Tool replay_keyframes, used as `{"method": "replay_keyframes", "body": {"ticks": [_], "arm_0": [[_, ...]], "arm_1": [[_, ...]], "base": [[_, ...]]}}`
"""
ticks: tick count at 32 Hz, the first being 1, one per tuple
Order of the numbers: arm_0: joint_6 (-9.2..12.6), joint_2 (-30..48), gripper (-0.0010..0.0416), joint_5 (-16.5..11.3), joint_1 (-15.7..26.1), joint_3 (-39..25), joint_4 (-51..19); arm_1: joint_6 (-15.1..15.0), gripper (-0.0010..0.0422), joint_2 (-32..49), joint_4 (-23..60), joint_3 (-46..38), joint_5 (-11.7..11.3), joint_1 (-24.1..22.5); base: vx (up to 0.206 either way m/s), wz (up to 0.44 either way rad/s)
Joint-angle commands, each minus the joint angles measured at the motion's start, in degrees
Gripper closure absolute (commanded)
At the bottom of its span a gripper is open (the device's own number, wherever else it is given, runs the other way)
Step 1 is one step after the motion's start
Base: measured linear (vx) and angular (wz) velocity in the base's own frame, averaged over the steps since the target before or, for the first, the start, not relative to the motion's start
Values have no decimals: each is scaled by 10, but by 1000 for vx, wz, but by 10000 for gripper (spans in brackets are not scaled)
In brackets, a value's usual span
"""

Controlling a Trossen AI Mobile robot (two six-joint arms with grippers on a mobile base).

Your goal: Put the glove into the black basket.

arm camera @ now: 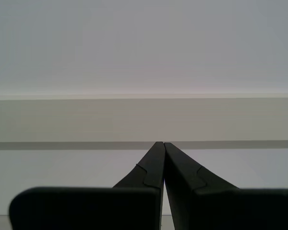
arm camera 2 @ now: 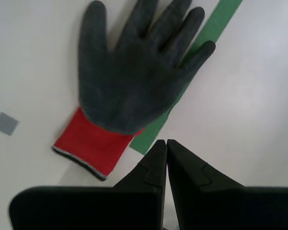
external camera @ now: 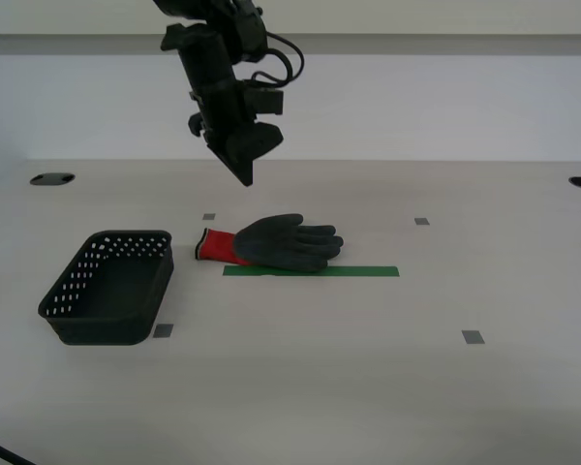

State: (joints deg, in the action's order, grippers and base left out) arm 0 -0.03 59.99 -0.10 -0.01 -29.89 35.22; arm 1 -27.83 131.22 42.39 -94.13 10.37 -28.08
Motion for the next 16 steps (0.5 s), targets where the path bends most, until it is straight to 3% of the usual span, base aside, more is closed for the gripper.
{"method": "replay_keyframes", "body": {"ticks": [1, 5, 9, 16], "arm_0": [[0, 0, 405, 1, 0, -1, 1], [0, 0, 405, 1, 0, -1, 1], [0, 0, 405, 1, 0, -1, -1], [0, 0, 405, 1, 0, -1, -2]], "arm_1": [[1, 412, 28, -3, -1, 0, -15], [15, 412, 67, -26, -1, 0, -31], [49, 412, 101, -58, -6, 1, -40], [84, 395, 110, -74, -46, 1, -42]], "base": [[0, 0], [0, 0], [0, 0], [0, 0]]}}
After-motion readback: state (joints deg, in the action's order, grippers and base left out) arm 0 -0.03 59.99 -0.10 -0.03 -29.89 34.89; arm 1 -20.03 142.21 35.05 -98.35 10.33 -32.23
